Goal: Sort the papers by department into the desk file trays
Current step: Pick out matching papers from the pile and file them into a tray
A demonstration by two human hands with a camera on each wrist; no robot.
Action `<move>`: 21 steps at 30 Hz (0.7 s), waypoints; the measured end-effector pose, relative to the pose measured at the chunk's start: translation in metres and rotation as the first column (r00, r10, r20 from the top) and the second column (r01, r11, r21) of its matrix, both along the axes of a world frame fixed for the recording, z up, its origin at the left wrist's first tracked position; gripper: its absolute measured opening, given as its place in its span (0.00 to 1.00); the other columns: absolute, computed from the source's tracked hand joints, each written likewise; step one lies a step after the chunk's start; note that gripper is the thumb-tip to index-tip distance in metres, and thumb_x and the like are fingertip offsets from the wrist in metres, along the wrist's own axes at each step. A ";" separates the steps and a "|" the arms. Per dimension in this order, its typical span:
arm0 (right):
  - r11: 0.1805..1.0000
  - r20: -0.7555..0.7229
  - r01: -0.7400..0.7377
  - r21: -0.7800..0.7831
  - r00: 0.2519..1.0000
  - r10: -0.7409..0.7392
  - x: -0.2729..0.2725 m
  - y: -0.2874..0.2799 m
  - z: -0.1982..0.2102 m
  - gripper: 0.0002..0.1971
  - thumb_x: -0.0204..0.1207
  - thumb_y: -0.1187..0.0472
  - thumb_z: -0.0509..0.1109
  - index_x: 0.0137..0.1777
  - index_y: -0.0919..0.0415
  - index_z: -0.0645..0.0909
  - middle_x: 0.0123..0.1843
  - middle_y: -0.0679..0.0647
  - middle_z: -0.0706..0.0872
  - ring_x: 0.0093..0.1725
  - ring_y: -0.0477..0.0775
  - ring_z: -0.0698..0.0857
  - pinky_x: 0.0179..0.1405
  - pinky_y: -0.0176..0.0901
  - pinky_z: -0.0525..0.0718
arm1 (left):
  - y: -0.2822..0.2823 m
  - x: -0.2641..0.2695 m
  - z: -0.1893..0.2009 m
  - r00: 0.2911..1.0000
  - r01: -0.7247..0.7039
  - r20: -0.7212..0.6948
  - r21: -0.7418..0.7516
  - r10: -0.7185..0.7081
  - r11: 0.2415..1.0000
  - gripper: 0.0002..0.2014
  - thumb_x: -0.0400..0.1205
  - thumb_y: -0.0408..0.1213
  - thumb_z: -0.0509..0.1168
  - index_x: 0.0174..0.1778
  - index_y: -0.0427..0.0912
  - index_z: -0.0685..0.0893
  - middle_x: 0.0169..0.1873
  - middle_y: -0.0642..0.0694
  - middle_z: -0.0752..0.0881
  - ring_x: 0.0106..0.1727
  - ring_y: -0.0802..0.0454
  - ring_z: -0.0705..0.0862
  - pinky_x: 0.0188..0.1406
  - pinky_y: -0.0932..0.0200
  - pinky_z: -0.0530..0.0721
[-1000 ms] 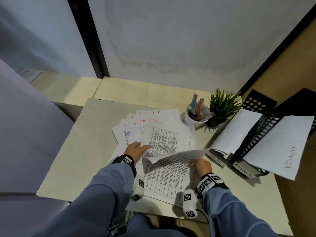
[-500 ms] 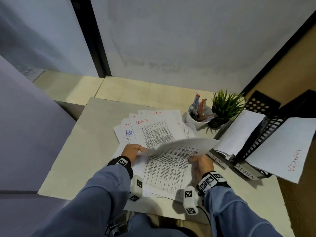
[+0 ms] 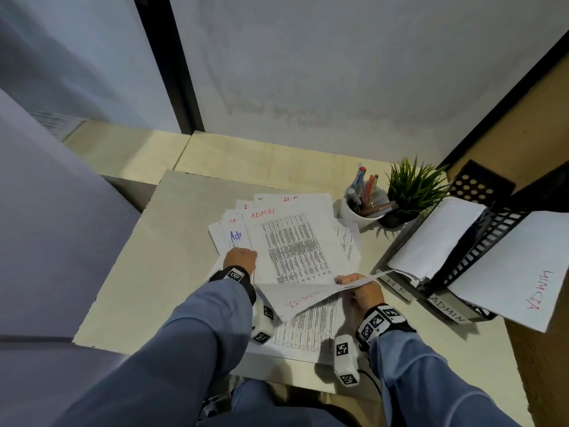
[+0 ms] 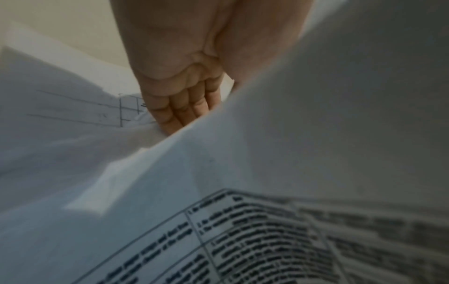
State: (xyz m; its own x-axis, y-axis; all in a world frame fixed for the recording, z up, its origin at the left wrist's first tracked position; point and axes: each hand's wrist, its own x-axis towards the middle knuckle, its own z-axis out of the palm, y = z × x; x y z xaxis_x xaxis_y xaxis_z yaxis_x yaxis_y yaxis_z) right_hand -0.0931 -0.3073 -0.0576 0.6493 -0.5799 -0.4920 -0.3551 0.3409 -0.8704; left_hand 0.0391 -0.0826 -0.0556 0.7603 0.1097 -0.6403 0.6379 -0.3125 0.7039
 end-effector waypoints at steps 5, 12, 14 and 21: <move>0.968 -0.346 -0.248 -0.039 0.912 0.220 0.005 -0.018 0.012 0.14 0.72 0.74 0.66 0.33 0.55 0.84 0.32 0.50 0.84 0.35 0.49 0.80 0.41 0.42 0.81 | -0.014 -0.010 0.022 0.983 0.184 0.015 0.017 -0.184 0.983 0.20 0.72 0.42 0.75 0.22 0.43 0.71 0.22 0.41 0.73 0.27 0.47 0.70 0.36 0.59 0.72; 0.980 -0.311 -0.173 -0.093 0.941 0.137 0.008 -0.015 0.012 0.16 0.69 0.83 0.59 0.29 0.68 0.83 0.22 0.55 0.84 0.35 0.60 0.80 0.20 0.32 0.74 | -0.014 -0.016 0.041 0.903 0.363 0.141 0.251 -0.405 0.897 0.08 0.78 0.31 0.68 0.33 0.41 0.82 0.30 0.43 0.82 0.36 0.44 0.81 0.38 0.60 0.76; 0.984 -0.308 -0.161 -0.070 0.942 0.132 0.005 -0.020 0.013 0.16 0.71 0.81 0.59 0.32 0.66 0.85 0.23 0.56 0.85 0.36 0.62 0.82 0.21 0.34 0.76 | -0.003 -0.014 0.044 0.883 0.380 0.173 0.281 -0.436 0.881 0.08 0.81 0.30 0.64 0.51 0.35 0.87 0.46 0.37 0.86 0.51 0.41 0.83 0.52 0.57 0.78; 0.977 -0.388 -0.195 -0.082 0.910 0.149 0.007 -0.034 0.026 0.16 0.75 0.73 0.63 0.32 0.53 0.78 0.24 0.44 0.83 0.36 0.52 0.78 0.43 0.46 0.80 | 0.016 -0.020 0.056 0.909 0.378 0.161 0.074 -0.385 0.923 0.16 0.74 0.13 0.58 0.52 0.25 0.87 0.47 0.38 0.86 0.48 0.49 0.80 0.45 0.66 0.77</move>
State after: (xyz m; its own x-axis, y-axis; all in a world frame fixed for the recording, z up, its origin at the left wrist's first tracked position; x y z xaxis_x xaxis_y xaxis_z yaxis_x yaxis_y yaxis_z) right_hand -0.0862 -0.3416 -0.0312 0.5230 -0.5443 -0.6558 -0.7089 0.1494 -0.6893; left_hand 0.0194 -0.0670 0.0004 0.8457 -0.1875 -0.4997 0.3367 -0.5390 0.7720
